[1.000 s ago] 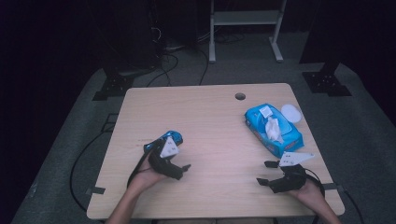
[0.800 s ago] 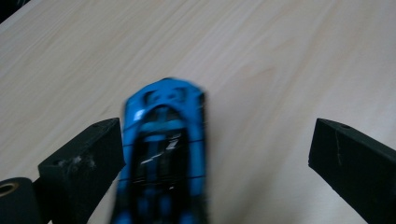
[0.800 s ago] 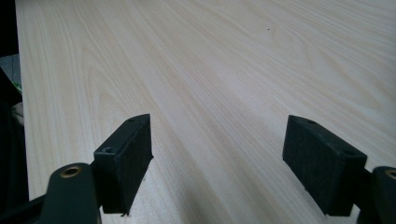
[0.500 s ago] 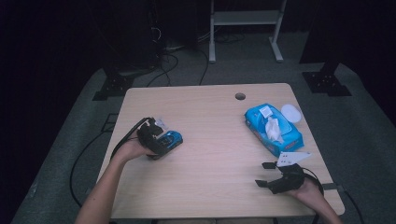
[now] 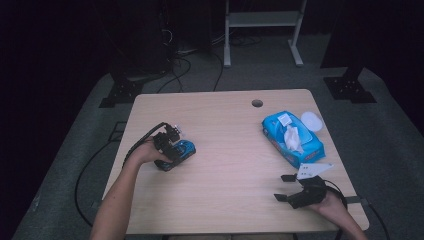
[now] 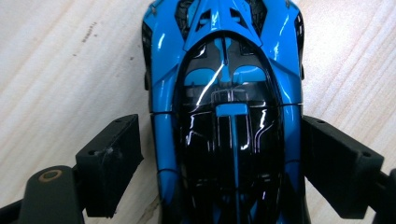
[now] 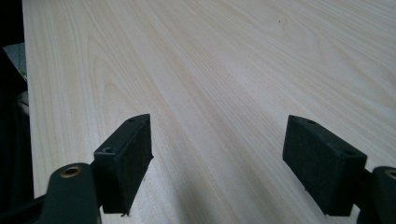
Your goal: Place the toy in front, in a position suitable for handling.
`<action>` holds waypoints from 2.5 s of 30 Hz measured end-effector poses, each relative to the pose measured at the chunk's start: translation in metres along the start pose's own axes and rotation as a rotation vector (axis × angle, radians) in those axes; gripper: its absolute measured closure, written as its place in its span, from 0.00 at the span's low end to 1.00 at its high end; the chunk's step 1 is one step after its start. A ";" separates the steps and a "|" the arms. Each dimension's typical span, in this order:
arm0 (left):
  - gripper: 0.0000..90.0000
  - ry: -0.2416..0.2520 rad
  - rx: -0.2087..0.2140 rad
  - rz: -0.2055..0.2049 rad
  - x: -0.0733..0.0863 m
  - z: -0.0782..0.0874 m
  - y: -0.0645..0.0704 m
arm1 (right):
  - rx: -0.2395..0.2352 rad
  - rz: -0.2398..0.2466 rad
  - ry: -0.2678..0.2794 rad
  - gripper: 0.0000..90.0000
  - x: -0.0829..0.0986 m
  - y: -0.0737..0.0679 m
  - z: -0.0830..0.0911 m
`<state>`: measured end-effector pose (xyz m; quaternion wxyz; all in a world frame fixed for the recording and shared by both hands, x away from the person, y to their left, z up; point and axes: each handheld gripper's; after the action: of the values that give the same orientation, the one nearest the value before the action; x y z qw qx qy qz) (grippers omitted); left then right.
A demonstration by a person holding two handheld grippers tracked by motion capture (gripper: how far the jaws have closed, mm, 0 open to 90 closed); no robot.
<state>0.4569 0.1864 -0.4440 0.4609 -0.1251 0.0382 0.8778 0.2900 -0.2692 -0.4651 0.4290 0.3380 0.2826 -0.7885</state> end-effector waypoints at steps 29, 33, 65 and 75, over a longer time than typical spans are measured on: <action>0.31 0.096 -0.106 -0.083 -0.001 0.037 0.009 | 0.013 -0.006 0.007 0.26 0.000 0.002 0.000; 0.31 0.116 -0.110 -0.099 -0.004 0.049 0.013 | 0.014 -0.007 0.008 0.26 0.000 0.002 0.000; 0.31 0.237 -0.008 -0.471 -0.084 0.054 0.133 | 0.032 -0.014 0.034 0.26 0.002 0.005 0.008; 0.31 0.202 0.008 -0.512 -0.091 0.038 0.146 | 0.032 -0.014 0.031 0.26 0.003 0.005 0.009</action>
<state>0.3796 0.0367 -0.3912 0.6622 -0.2160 0.0545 0.7155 0.2910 -0.2796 -0.4627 0.4137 0.3551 0.2790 -0.7905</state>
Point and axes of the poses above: each handheld gripper's, and its own axes: z roughly backward along the jaws, x roughly out of its underside, y roughly to its right, and after that the axes turned 3 degrees about -x, right-handed
